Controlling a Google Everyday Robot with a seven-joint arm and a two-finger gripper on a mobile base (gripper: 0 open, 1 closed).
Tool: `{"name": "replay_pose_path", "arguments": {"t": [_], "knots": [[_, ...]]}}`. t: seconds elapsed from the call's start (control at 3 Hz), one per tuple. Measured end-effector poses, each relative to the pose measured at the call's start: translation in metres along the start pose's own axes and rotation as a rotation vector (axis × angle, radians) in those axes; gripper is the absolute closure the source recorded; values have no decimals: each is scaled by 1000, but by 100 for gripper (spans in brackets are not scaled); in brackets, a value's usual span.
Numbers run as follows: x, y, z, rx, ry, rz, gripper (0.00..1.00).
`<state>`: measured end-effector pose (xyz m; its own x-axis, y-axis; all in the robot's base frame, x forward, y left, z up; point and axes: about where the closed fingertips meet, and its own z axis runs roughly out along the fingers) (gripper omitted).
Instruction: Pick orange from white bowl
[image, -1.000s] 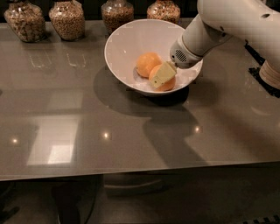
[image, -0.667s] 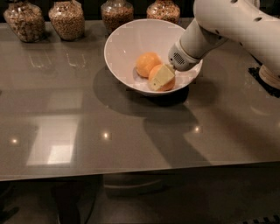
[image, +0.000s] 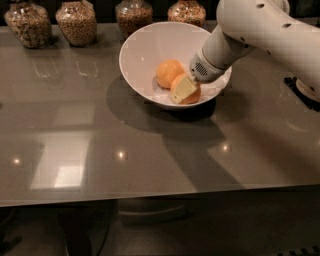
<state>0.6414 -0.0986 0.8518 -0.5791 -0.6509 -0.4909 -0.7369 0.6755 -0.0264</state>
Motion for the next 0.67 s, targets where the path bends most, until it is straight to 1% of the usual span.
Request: {"name": "replay_pose_path", "arguments": {"t": [0.33, 0.67], "knots": [[-8, 1, -7, 26, -5, -28, 85], [-20, 2, -25, 53, -23, -65, 100]]}}
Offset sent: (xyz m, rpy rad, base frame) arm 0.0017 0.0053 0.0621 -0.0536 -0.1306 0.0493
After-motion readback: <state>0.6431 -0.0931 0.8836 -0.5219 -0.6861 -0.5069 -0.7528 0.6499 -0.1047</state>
